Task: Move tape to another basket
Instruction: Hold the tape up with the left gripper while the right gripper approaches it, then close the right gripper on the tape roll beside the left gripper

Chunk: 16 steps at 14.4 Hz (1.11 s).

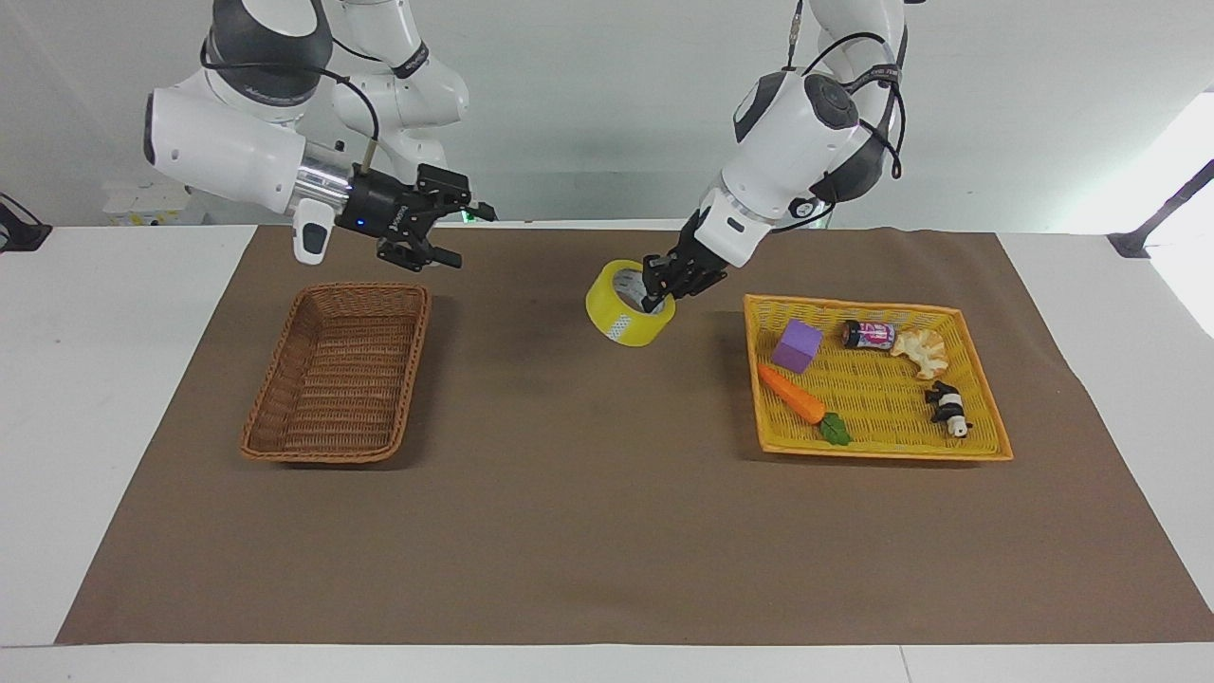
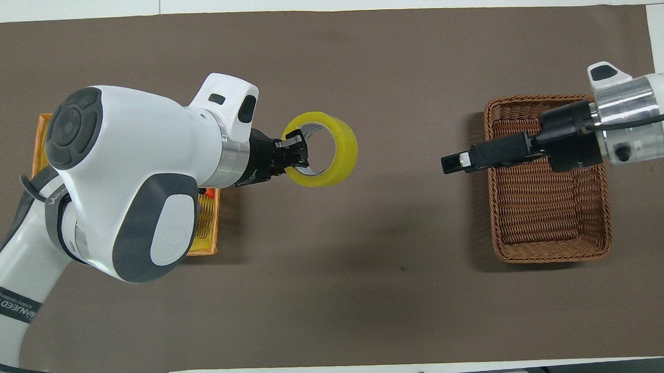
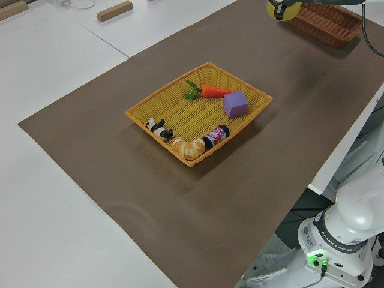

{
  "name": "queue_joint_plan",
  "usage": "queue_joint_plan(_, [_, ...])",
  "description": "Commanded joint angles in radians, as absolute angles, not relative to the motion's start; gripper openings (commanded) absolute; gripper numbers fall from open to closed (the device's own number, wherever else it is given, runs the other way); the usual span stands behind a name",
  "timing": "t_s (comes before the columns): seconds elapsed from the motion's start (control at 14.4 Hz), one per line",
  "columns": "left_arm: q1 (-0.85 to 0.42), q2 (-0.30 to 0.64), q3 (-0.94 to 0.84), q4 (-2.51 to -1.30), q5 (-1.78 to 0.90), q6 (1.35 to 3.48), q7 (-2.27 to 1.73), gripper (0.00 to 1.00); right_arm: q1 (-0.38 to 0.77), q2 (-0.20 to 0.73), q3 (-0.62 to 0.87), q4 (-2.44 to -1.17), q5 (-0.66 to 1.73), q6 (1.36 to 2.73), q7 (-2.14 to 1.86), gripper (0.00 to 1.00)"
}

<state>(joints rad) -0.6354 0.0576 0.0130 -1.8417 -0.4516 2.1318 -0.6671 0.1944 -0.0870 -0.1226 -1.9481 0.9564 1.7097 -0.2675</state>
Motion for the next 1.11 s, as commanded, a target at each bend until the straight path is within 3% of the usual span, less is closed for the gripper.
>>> queue_joint_plan(0.0, [-0.646, 0.055, 0.021, -1.825, -0.468, 2.125, -0.683, 0.0, 0.273, -0.092, -0.126, -1.971, 0.994, 1.828, -0.191, 1.0])
queue_joint_plan(0.49, [-0.646, 0.055, 0.021, -1.827, -0.468, 2.112, -0.683, 0.0, 0.402, -0.035, -0.124, -1.994, 1.066, 2.011, -0.186, 1.0])
queue_joint_plan(1.04, [-0.647, 0.055, 0.021, -1.825, -0.468, 2.112, -0.703, 0.0, 0.437, 0.003, -0.123, -1.985, 1.141, 2.112, -0.154, 1.0])
